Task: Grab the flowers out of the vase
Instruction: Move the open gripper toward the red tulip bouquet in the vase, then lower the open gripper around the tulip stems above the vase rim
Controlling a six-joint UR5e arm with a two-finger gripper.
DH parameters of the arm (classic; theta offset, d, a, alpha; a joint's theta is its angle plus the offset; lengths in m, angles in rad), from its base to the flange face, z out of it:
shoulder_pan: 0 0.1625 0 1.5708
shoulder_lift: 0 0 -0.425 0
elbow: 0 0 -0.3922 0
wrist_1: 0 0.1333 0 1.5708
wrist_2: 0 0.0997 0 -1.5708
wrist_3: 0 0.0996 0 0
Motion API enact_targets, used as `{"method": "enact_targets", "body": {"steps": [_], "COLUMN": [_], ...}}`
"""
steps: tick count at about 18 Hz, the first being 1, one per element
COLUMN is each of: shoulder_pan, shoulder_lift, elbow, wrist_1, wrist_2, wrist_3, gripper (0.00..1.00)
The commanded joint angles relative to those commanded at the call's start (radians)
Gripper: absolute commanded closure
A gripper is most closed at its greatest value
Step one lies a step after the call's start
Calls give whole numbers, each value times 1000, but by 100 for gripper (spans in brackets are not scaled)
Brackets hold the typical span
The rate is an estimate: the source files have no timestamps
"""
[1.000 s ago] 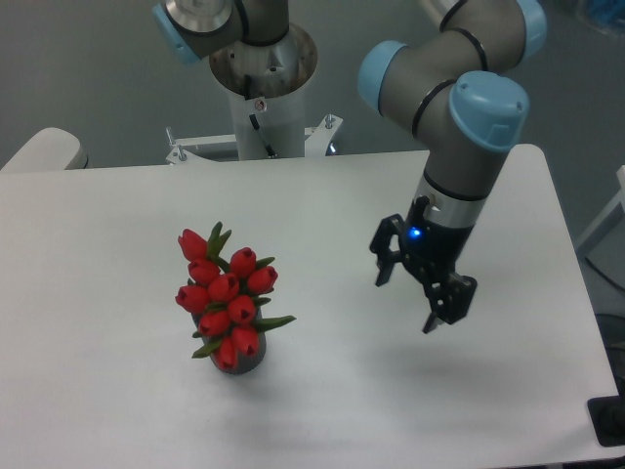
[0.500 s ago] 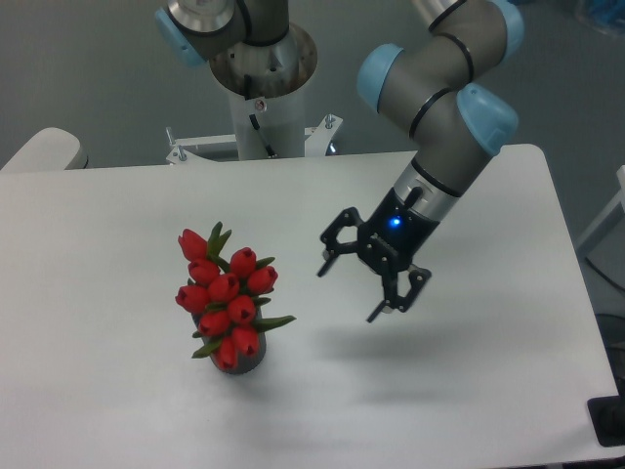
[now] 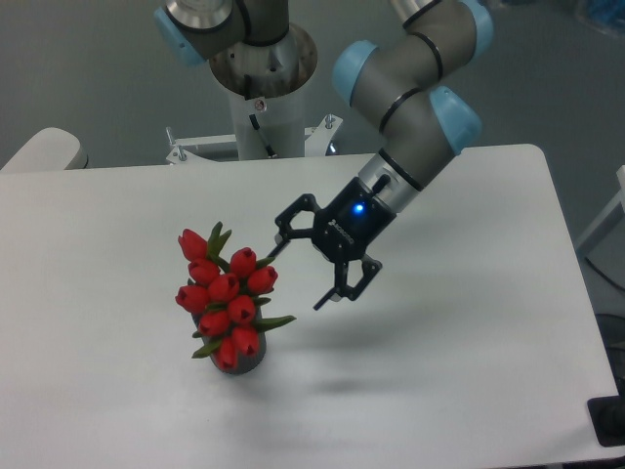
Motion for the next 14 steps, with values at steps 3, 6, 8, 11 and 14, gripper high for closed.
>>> {"method": "enact_targets", "body": {"steps": [3,6,8,11,14], "shoulder_pan": [-26,-52,-65,-78,-100], "shoulder_lift": [-6,-12,-18,-32,-50], "elbow": [-41,-42,-45,-45,-45], "wrist_1": [138,215,232,253,286], "wrist_2": [-8,-6,-6,-5,-5], "wrist_3": [-34,-106,-109,-101,-107], "gripper": [0,0,0,0,0]}}
